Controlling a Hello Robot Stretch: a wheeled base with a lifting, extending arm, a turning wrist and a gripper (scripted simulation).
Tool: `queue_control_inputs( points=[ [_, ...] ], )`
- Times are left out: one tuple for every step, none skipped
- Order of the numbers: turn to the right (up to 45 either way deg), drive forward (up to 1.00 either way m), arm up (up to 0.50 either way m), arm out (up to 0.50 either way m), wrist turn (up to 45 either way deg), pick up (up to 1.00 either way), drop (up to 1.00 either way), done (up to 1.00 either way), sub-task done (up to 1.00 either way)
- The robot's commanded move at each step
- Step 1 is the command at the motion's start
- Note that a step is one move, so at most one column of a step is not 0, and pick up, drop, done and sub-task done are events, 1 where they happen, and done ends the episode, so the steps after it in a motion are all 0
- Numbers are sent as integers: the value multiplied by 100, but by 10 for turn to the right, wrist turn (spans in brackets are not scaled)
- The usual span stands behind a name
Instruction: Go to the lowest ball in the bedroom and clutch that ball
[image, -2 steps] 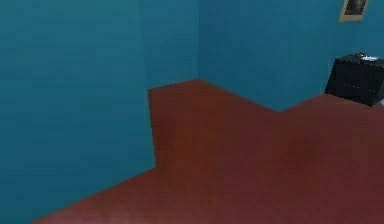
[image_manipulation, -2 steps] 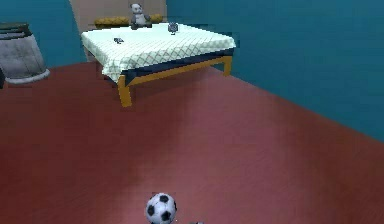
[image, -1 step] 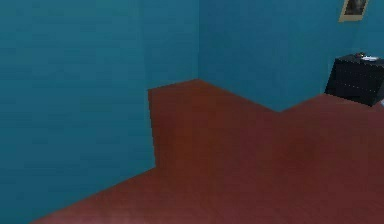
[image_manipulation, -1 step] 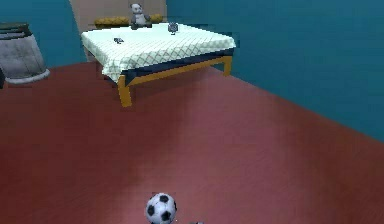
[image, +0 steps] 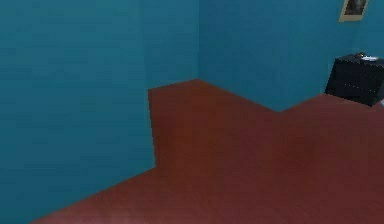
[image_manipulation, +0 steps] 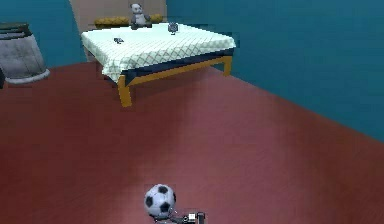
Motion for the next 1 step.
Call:
queue_control_inputs(
  points=[
    [0, 0, 0, 0, 0, 0, 0, 100, 0]
  ],
)
